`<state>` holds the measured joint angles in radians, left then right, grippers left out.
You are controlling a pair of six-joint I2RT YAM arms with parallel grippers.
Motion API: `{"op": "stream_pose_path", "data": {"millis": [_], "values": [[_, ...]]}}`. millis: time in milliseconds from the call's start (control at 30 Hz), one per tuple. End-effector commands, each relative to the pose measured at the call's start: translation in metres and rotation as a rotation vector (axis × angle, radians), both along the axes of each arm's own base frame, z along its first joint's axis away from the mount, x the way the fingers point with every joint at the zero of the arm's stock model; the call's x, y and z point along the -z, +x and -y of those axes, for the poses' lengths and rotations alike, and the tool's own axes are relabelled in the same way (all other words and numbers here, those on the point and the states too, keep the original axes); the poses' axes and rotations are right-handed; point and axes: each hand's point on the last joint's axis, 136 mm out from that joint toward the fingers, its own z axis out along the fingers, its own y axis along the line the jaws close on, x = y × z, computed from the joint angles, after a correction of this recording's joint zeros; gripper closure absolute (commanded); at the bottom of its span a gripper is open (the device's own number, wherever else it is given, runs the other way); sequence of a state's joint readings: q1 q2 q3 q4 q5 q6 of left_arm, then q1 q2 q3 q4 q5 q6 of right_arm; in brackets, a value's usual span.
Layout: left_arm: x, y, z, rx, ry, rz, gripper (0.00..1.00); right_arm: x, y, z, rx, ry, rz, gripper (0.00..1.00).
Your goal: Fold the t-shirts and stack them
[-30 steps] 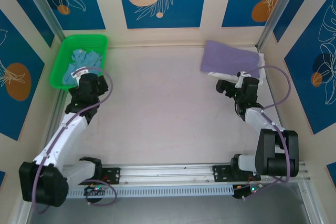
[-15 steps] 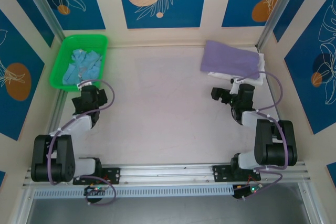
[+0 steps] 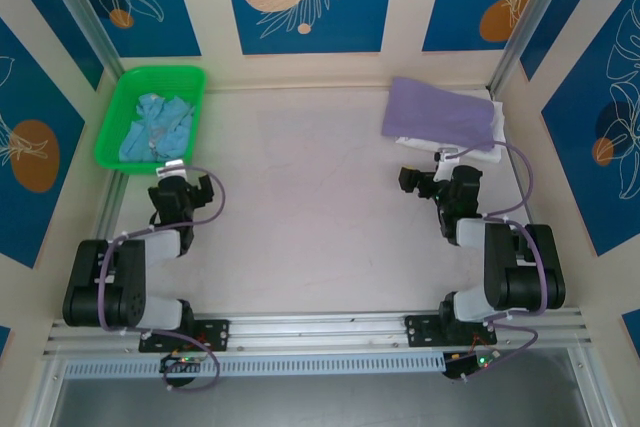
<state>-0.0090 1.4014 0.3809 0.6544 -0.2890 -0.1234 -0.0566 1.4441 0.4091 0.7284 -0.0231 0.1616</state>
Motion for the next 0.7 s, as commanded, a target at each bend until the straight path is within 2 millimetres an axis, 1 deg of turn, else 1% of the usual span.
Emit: {"op": "stream_pose_path", "data": {"millis": [0, 100, 167, 200, 300, 367, 467, 567, 667], "values": [[-0.015, 0.008, 0.013, 0.068, 0.01, 0.082, 0.0, -0.002, 0.002, 0.004, 0.025, -0.039, 0.046, 0.01], [-0.016, 0.01, 0.031, 0.138, 0.069, 0.101, 0.0, 0.002, 0.001, -0.001, 0.021, -0.066, 0.063, 0.01], [-0.016, 0.011, 0.042, 0.173, 0.107, 0.103, 0.0, 0.003, -0.004, -0.004, 0.026, -0.097, 0.094, 0.01], [-0.015, 0.011, 0.046, 0.183, 0.12, 0.108, 0.0, 0.004, -0.009, -0.004, 0.034, -0.108, 0.12, 0.01], [-0.012, 0.01, 0.056, 0.223, 0.149, 0.12, 0.0, -0.001, -0.023, 0.002, 0.082, -0.111, 0.2, 0.01], [-0.01, 0.009, 0.055, 0.215, 0.153, 0.13, 0.0, -0.005, -0.028, 0.007, 0.115, -0.106, 0.241, 0.01], [-0.004, 0.012, 0.063, 0.252, 0.169, 0.115, 0.0, -0.005, -0.021, 0.007, 0.116, -0.107, 0.213, 0.01], [-0.001, 0.018, 0.058, 0.227, 0.15, 0.076, 0.0, -0.002, -0.009, 0.009, 0.122, -0.112, 0.16, 0.01], [0.002, 0.022, 0.051, 0.229, 0.099, 0.051, 0.0, 0.007, 0.008, 0.011, 0.121, -0.107, 0.057, 0.01]]}}
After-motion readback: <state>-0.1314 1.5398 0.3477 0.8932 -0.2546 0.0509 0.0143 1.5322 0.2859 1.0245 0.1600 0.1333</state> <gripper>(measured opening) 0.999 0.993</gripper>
